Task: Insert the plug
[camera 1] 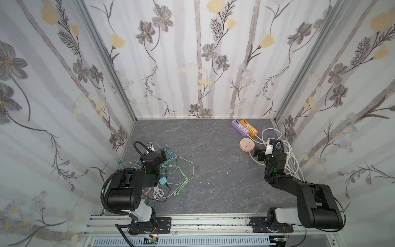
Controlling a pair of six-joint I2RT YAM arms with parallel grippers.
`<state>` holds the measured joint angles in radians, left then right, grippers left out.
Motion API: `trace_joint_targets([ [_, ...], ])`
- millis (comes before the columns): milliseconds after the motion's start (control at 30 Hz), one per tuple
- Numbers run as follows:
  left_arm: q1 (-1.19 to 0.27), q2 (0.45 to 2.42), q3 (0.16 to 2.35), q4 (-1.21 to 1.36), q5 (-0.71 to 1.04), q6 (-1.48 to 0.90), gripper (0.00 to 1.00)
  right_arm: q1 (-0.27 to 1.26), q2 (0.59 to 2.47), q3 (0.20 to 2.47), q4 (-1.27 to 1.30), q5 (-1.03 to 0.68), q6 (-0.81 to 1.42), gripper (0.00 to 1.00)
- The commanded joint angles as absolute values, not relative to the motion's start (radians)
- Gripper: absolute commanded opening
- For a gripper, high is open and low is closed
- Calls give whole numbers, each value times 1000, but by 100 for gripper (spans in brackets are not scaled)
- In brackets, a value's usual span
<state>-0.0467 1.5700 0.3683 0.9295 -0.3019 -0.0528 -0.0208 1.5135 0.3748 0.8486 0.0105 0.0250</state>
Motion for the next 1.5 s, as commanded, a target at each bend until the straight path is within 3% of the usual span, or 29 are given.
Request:
trace_joint_targets([
  [0, -47, 1568, 373, 945, -301, -54, 100, -20, 1519, 383, 868, 15, 20, 99],
  [900, -49, 1553, 369, 939, -296, -48, 100, -21, 1514, 392, 849, -3, 21, 99],
  [1000, -65, 1524, 373, 913, -283, -22, 100, -19, 1467, 433, 735, -41, 4, 99],
  [1167, -117, 1416, 448, 702, -516, -39, 100, -20, 1376, 637, 278, 7, 89, 99],
  [1333, -159, 1390, 530, 581, -684, -50, 100, -21, 1430, 806, 88, 20, 302, 99],
  [1467, -169, 1315, 572, 478, -633, -197, 100, -26, 1532, 954, 16, -54, 511, 99],
])
